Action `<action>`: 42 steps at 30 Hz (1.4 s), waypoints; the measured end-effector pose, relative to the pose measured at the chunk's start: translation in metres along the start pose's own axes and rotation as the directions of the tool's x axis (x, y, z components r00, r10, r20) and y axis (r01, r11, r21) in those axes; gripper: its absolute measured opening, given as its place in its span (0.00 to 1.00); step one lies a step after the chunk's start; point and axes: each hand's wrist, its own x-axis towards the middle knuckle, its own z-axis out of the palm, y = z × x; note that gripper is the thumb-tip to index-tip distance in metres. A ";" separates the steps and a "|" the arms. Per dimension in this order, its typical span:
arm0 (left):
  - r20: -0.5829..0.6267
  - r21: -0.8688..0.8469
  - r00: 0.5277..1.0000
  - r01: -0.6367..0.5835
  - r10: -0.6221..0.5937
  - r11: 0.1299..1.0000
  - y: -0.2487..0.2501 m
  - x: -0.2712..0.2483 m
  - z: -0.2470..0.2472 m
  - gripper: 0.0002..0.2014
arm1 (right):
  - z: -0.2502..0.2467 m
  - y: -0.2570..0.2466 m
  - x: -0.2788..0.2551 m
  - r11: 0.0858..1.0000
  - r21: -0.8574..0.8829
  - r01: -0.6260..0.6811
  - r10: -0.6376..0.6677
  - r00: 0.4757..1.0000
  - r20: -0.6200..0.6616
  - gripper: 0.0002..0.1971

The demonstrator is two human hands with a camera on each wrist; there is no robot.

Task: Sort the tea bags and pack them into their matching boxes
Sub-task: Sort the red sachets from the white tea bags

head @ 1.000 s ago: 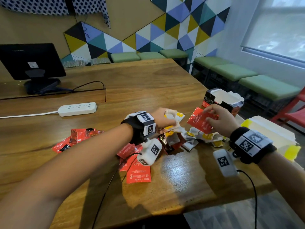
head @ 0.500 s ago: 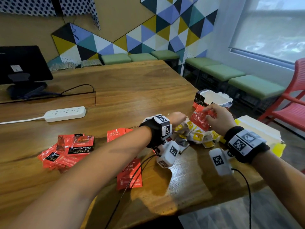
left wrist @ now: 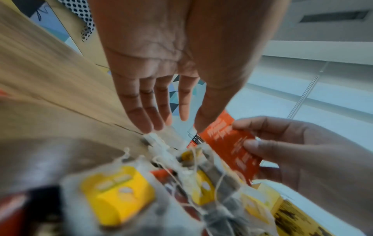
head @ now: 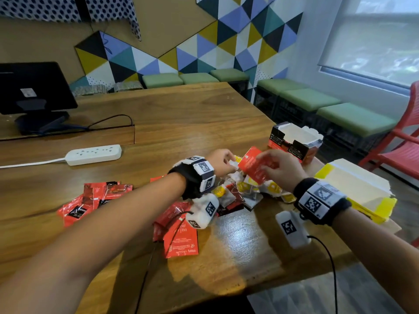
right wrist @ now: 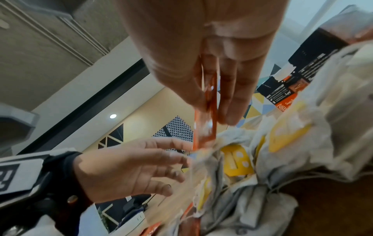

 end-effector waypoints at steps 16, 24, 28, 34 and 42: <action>0.139 0.408 0.985 0.035 -0.100 0.912 -0.021 -0.047 0.014 0.19 | 0.004 -0.022 0.001 0.962 -0.272 -0.024 0.074 0.982 0.176 0.13; 0.050 0.131 0.999 0.013 -0.020 0.991 -0.012 -0.040 -0.002 0.18 | 0.005 -0.033 -0.003 0.975 -0.216 0.043 -0.028 0.997 0.074 0.11; 0.007 -0.038 1.000 0.020 -0.019 0.999 -0.006 -0.040 -0.011 0.16 | 0.005 -0.036 -0.002 0.978 -0.205 0.028 -0.022 0.999 0.027 0.11; -0.141 -0.141 0.988 0.042 -0.062 0.989 -0.014 -0.044 -0.042 0.11 | 0.009 -0.043 0.004 1.000 -0.010 -0.011 0.011 0.999 0.030 0.16; -0.229 -0.379 0.951 0.109 -0.207 0.919 -0.048 -0.070 -0.079 0.14 | 0.050 -0.088 0.011 0.879 0.470 -0.076 0.010 0.990 0.143 0.16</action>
